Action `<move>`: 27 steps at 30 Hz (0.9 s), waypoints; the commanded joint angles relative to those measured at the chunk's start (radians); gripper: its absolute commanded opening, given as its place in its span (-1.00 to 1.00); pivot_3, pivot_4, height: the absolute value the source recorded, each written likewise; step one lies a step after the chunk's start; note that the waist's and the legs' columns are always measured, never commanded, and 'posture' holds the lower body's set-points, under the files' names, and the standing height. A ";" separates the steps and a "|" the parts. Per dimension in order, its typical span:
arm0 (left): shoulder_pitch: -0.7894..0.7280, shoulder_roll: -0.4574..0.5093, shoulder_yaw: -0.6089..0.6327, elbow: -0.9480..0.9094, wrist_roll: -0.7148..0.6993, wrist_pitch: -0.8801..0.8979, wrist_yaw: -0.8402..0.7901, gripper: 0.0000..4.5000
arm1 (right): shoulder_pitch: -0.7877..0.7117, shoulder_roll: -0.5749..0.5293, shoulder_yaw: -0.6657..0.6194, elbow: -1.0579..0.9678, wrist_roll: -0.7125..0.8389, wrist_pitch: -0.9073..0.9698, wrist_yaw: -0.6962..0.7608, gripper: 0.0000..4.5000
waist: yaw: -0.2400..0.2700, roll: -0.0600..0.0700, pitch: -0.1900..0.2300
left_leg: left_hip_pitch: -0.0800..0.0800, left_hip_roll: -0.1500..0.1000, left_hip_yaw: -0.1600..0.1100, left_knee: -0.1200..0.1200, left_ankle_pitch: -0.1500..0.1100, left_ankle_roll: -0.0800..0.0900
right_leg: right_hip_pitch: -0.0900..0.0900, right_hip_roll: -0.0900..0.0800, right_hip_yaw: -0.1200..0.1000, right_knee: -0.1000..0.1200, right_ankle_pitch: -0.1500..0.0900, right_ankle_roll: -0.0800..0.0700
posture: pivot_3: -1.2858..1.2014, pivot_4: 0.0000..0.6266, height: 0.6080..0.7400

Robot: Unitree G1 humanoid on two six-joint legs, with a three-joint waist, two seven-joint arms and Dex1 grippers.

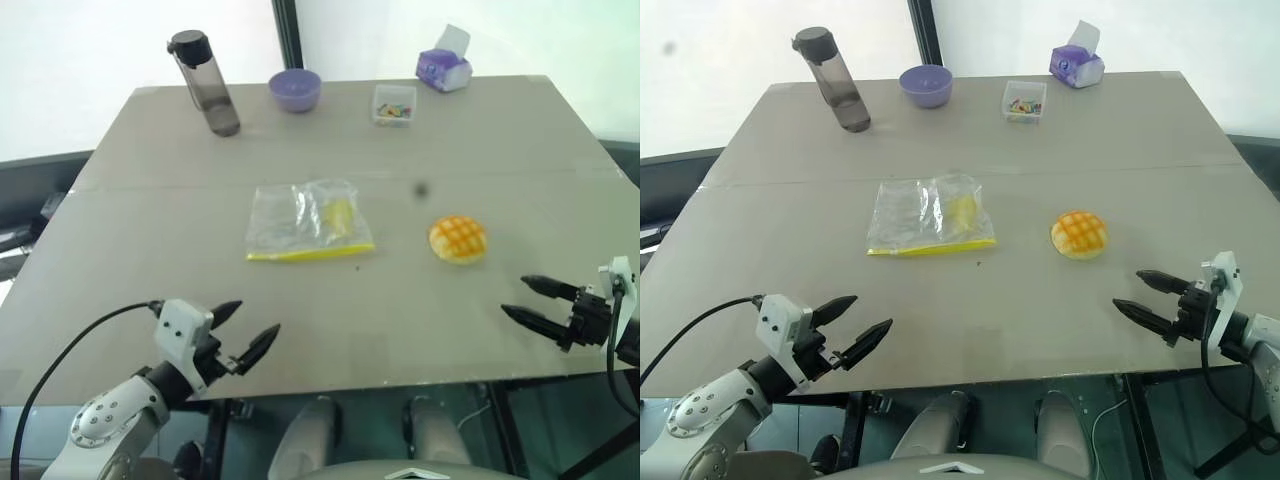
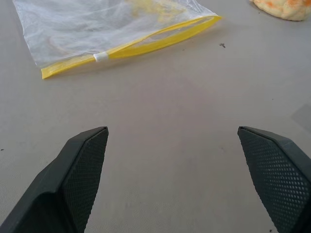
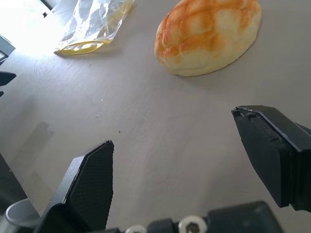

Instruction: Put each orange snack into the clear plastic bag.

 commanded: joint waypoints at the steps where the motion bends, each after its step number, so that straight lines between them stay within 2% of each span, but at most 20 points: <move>1: 0.004 0.012 0.019 -0.021 -0.006 -0.022 -0.017 1.00 | 0.001 -0.017 -0.020 -0.056 0.025 0.042 -0.010 0.97 | 0.000 0.000 0.000 | 0.000 0.000 0.000 0.000 0.000 0.000 | 0.000 0.000 0.000 0.000 0.000 0.000 | 0.03 -0.52 0.99; 23: -0.023 0.002 -0.001 0.017 0.012 -0.050 -0.021 1.00 | 0.003 -0.013 -0.037 -0.115 0.012 0.090 -0.062 0.97 | 0.001 0.000 0.000 | 0.000 0.000 0.000 0.000 0.000 0.000 | 0.000 0.000 0.000 0.000 0.000 0.000 | 0.03 -0.52 0.99; 25: -0.027 0.002 0.002 0.022 0.010 -0.040 -0.018 1.00 | 0.004 -0.011 -0.033 -0.118 0.005 0.074 -0.055 0.97 | 0.001 0.000 0.000 | 0.000 0.000 0.000 0.000 0.000 0.000 | 0.000 0.000 0.000 0.000 0.000 0.000 | 0.03 -0.52 0.99; 27: -0.033 0.007 0.010 0.032 -0.011 0.001 -0.009 1.00 | 0.015 0.002 -0.020 -0.139 -0.031 -0.018 -0.026 0.97 | 0.001 0.000 0.000 | 0.000 0.000 0.000 0.000 0.000 0.000 | 0.000 0.000 0.000 0.000 0.000 0.000 | 0.03 -0.52 0.99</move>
